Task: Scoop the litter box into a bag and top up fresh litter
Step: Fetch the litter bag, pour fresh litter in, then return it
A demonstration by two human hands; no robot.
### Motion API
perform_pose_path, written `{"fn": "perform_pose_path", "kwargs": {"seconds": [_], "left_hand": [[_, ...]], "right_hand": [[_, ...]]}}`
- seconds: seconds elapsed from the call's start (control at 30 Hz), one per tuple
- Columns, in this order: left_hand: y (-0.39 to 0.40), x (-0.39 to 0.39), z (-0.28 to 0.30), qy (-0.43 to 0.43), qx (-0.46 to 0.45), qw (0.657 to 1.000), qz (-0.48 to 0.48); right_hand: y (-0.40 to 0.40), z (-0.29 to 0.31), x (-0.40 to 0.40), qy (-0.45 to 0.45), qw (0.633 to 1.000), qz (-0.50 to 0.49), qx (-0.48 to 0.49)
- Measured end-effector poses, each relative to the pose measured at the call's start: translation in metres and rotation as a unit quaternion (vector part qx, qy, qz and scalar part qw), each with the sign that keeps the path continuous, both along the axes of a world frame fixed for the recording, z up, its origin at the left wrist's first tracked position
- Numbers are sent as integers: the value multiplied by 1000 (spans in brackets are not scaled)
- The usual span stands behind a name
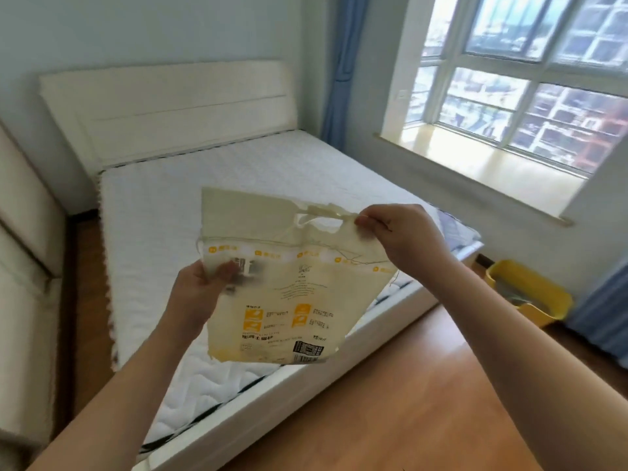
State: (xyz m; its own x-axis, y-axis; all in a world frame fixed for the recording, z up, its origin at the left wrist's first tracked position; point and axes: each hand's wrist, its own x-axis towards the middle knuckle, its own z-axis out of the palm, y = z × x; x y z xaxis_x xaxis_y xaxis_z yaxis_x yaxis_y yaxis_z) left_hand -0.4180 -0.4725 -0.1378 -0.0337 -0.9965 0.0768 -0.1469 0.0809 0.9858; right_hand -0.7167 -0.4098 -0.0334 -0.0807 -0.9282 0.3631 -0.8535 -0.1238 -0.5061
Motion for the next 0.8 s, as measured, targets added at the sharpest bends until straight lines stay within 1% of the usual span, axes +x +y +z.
{"fn": "perform_pose_path", "kwargs": {"seconds": [0.17, 0.3, 0.4, 0.5, 0.57, 0.67, 0.8], "left_hand": [[12, -133, 0, 22, 25, 998, -56], [18, -221, 1, 15, 25, 994, -108], [15, -275, -1, -7, 20, 989, -143], [7, -319, -3, -33, 15, 981, -192], [-2, -345, -5, -43, 13, 973, -224], [-18, -379, -6, -47, 4, 964, -263], [-47, -423, -5, -55, -1, 948, -313]], "right_hand": [[40, -9, -108, 38, 996, -78, 13], [64, -15, -169, 46, 989, -133, -40], [71, -20, -199, 37, 985, -163, -50], [63, -26, -217, 35, 981, -176, -69], [51, -30, -228, 17, 983, -169, -72], [30, -30, -246, -14, 984, -170, -48], [-1, -20, -279, -11, 977, -213, -18]]}}
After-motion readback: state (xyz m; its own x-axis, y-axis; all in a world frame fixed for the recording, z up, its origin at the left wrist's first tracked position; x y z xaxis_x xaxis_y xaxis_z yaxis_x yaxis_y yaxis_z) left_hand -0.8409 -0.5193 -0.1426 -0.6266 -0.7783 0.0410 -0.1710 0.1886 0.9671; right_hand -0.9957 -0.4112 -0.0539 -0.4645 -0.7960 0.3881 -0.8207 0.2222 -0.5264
